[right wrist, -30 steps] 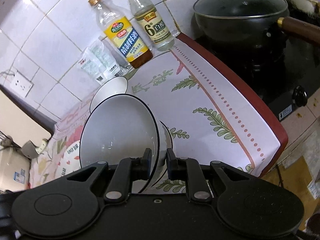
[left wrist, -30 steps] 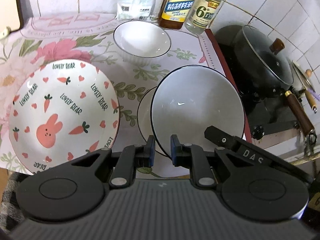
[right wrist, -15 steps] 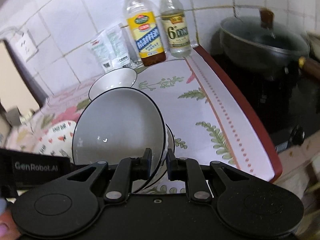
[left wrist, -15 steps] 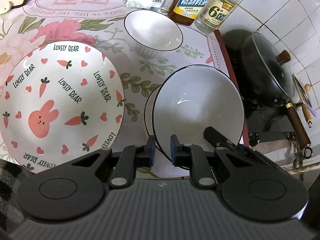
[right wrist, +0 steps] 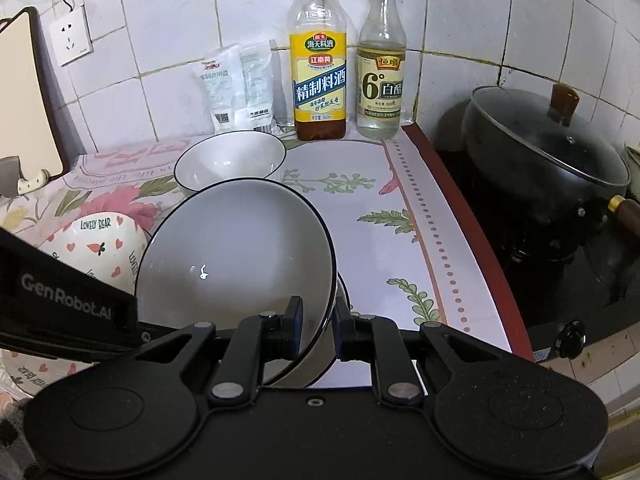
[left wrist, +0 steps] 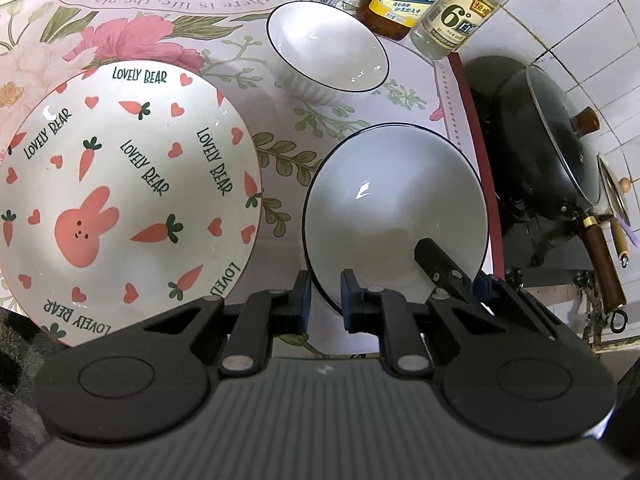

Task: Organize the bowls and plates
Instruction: 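Lower the white bowl into the other bowl and open both grippers, then move both grippers to the white bowl by the bottles and close on its rim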

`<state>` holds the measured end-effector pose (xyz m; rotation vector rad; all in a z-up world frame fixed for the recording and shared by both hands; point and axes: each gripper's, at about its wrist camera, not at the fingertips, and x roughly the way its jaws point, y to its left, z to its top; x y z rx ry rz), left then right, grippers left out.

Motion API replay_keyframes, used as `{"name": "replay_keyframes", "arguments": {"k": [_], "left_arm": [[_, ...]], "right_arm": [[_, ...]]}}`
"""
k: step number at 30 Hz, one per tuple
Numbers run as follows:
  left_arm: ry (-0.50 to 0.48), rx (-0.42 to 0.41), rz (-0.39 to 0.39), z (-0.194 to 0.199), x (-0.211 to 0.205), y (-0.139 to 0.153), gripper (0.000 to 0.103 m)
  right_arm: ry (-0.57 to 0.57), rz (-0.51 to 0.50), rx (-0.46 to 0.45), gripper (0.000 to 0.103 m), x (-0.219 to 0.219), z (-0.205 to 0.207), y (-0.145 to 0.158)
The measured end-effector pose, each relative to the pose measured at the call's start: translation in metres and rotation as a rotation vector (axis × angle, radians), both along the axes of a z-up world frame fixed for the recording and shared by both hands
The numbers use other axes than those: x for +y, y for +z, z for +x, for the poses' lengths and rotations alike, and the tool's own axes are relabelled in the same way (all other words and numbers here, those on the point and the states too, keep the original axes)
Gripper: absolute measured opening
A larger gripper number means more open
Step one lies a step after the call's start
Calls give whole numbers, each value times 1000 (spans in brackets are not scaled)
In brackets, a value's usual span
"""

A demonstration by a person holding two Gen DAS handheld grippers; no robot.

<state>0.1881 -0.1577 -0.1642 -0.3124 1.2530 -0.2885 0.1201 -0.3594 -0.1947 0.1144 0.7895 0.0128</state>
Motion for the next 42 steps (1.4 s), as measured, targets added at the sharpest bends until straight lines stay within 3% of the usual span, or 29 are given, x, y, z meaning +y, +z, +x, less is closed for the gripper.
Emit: {"name": "replay_keyframes", "arguments": {"k": [10, 17, 23, 27, 31, 37, 42], "left_arm": [[7, 10, -21, 1, 4, -2, 15], [17, 0, -27, -1, 4, -2, 16], [23, -5, -39, -3, 7, 1, 14], [23, -14, -45, -2, 7, 3, 14], [16, -20, -46, -4, 7, 6, 14], [12, -32, -45, -5, 9, 8, 14], [11, -41, -47, -6, 11, 11, 14]], "right_arm": [[-2, 47, 29, 19, -5, 4, -1], [-3, 96, 20, 29, -8, -2, 5], [-65, 259, 26, 38, -32, -5, 6], [-78, 371, 29, 37, -48, -8, 5], [-85, 364, 45, 28, -49, -9, 1], [-83, 401, 48, 28, -54, -5, -4], [5, 210, 38, 28, -34, -3, -1]]}}
